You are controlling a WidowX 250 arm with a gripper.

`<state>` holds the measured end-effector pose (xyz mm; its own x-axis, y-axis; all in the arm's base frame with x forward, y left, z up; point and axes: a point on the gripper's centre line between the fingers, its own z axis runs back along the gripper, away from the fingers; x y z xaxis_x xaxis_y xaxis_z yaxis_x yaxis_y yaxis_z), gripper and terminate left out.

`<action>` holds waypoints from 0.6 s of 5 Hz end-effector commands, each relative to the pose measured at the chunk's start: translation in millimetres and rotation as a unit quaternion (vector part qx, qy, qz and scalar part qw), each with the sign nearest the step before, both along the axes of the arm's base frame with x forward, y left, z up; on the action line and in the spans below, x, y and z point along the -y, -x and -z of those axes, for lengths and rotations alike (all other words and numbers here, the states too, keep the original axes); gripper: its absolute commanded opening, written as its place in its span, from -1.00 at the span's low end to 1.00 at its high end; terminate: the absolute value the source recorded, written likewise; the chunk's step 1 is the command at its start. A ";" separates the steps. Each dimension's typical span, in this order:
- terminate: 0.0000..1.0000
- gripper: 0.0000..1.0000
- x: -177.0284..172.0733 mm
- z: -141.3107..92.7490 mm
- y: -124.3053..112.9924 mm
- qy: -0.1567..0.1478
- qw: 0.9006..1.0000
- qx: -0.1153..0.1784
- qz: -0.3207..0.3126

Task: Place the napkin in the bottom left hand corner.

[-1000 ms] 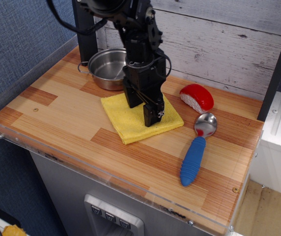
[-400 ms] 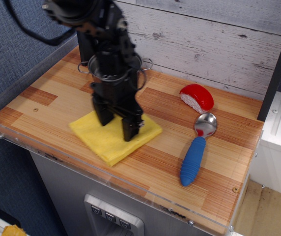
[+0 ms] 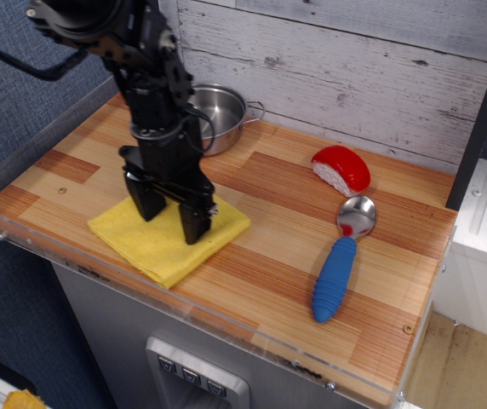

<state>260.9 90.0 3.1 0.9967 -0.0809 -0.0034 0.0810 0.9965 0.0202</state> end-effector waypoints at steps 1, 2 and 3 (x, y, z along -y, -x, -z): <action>-1.00 1.00 -36.2 10.2 23.5 -0.011 0.999 -0.026 -0.024; -1.00 1.00 -62.2 16.2 32.5 -0.016 0.998 -0.033 -0.043; -1.00 1.00 -81.6 16.7 39.0 -0.020 0.997 -0.038 -0.059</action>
<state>249.2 169.5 2.1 0.9997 0.0220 -0.0117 -0.0210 0.9966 0.0792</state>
